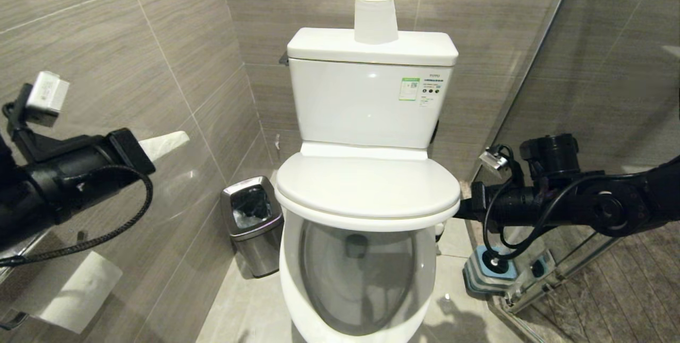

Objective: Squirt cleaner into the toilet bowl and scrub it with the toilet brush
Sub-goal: Use the right hand to fully open the toilet lid

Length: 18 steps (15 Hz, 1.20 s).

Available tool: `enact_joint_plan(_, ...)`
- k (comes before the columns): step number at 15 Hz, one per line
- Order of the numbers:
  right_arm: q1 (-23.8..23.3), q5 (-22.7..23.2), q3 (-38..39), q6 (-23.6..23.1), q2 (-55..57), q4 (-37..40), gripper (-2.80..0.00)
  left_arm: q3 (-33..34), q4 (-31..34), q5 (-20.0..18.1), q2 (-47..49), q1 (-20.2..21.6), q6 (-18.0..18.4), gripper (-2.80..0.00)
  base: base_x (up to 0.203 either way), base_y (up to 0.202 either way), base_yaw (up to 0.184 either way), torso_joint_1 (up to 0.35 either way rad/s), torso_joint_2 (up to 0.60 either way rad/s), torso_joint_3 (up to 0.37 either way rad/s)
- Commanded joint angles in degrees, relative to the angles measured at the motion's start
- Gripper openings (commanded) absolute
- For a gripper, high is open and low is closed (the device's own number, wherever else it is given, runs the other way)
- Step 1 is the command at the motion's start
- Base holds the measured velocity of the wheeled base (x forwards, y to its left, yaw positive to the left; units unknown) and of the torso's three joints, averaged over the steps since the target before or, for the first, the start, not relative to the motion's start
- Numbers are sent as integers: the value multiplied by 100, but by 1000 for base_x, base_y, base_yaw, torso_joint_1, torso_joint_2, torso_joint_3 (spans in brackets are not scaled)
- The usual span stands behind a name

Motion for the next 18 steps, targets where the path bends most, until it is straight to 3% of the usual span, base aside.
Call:
enact_joint_plan(1,2,26,-3,19,-10,-14,-280,1,-10,4,-635,290,355,-280,0,0,0,0,0,0)
enact_joint_plan(4,0,22,-9,28,-1,-176,-280,21,6,1,-1223,622,608,-280,0,0,0,0,0,0)
enact_joint_plan(9,-5,31,-112,28,-9,-225,-280,220,117,-19,-2158,1005,677,-280,0,0,0,0,0,0)
enact_joint_plan(14,-76,37,-382,186,-290,-220,-280,455,1380,-7,-3322,1140,737,-280,0,0,0,0,0,0)
enact_joint_plan(18,-77,31,-554,336,-354,-225,-280,764,1989,3,-4087,1147,1134,-280,0,0,0,0,0,0)
